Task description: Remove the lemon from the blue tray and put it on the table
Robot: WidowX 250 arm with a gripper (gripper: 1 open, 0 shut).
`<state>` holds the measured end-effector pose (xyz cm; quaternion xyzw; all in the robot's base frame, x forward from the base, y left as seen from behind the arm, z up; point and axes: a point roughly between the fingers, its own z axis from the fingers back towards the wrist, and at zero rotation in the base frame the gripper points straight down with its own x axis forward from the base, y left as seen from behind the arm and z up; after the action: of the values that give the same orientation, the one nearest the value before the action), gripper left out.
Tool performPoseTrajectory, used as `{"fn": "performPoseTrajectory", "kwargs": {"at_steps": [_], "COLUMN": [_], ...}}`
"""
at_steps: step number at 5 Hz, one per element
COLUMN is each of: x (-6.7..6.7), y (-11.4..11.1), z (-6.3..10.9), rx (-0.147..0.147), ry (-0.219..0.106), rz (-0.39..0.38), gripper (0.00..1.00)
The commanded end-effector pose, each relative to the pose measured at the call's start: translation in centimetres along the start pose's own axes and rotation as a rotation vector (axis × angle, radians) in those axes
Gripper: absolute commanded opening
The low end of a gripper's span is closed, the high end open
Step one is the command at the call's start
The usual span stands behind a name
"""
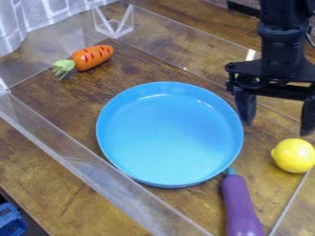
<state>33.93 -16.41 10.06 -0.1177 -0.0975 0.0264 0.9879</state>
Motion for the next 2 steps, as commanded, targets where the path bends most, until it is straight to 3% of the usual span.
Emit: {"fn": "performPoseTrajectory", "kwargs": {"at_steps": [1, 2], "x": [-0.02, -0.79], "y": [-1.73, -1.51], "z": [0.16, -0.09], "rx": [-0.045, -0.043], "ry": [-0.02, -0.032], "rz": [-0.101, -0.059], "gripper": [1.0, 1.0]}}
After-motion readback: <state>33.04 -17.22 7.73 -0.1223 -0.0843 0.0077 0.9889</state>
